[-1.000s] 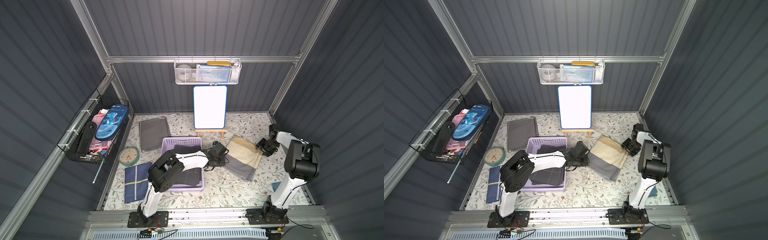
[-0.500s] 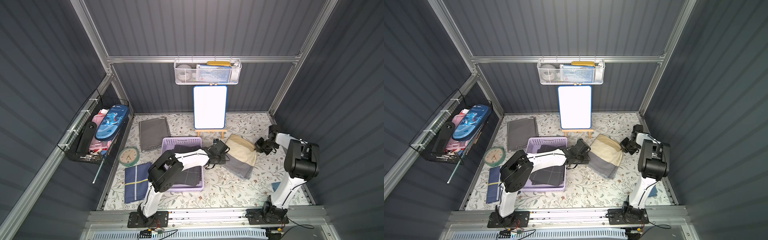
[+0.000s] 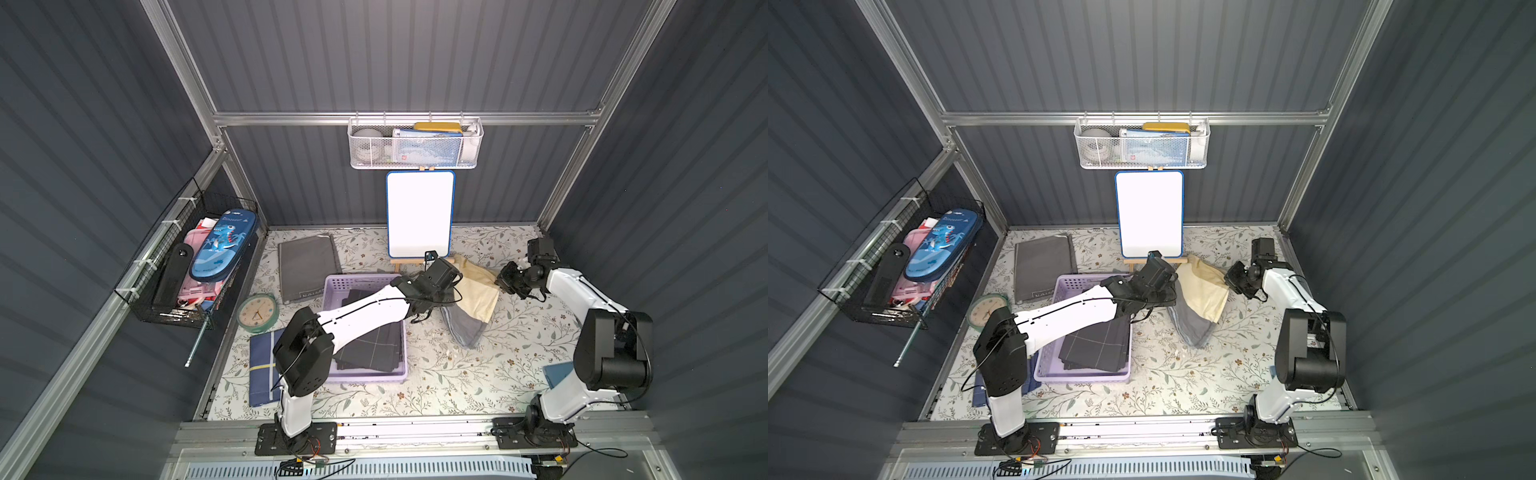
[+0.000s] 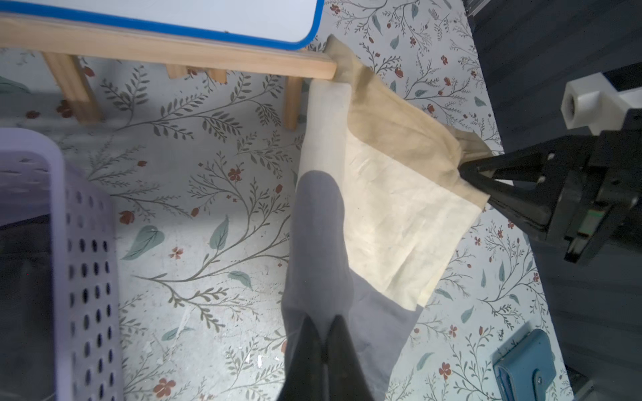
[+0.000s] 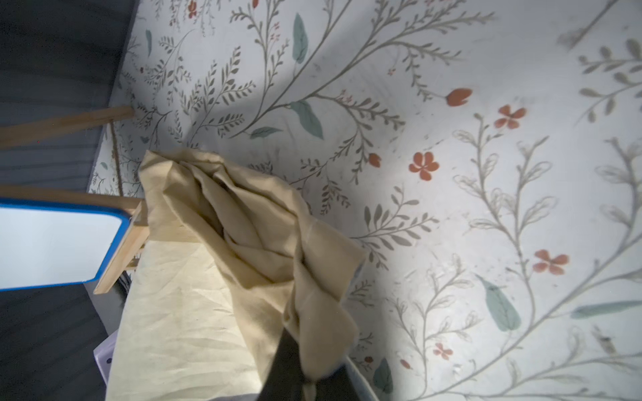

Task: Put the folded pillowcase in the basket
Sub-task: Place the pillowcase in the basket.

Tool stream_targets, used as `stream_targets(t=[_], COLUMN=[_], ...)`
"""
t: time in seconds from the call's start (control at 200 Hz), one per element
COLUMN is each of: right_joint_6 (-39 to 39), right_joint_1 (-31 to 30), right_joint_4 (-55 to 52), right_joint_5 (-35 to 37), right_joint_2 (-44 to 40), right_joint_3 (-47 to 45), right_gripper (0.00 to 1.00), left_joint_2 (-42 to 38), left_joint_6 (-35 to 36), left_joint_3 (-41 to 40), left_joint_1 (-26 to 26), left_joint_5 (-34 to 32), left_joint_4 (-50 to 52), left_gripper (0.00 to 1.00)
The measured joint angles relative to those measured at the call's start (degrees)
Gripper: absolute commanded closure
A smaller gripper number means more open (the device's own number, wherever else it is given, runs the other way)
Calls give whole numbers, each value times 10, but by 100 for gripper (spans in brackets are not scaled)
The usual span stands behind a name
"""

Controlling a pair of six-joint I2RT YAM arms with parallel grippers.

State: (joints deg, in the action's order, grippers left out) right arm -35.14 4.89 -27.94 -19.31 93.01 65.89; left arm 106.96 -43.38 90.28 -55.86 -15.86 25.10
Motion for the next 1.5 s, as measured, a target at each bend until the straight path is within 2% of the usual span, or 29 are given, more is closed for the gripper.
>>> stream_targets(t=[0.18, 0.3, 0.495, 0.695, 0.885, 1.086, 1.326, 1.496], right_joint_6=[-4, -13, -37, -52, -59, -74, -110, -136], right_joint_1=[-58, -124, -258, -355, -392, -438, -489, -504], right_joint_4=[-19, -28, -21, -21, -25, -14, 10, 15], right_joint_5=[-1, -5, -16, -17, -24, -29, -33, -14], right_joint_2=[-50, -63, -29, 26, 32, 72, 158, 174], right_joint_3=[5, 33, 91, 156, 205, 265, 277, 281], right_gripper=[100, 100, 100, 100, 100, 100, 100, 100], left_joint_2=[-52, -106, -160, -226, -289, -291, -308, -345], left_joint_6=[-35, -83, -203, -293, -328, -350, -361, -358], left_joint_3=[-9, -38, -75, -117, -128, -132, -177, -194], left_joint_1=[-2, -6, -8, -8, -8, -6, 22, 38], left_joint_5=[-23, -44, -80, -111, -131, -153, -170, -176], left_joint_4=[47, 89, 196, 286, 314, 320, 320, 324], left_gripper=[100, 100, 100, 100, 100, 100, 100, 100])
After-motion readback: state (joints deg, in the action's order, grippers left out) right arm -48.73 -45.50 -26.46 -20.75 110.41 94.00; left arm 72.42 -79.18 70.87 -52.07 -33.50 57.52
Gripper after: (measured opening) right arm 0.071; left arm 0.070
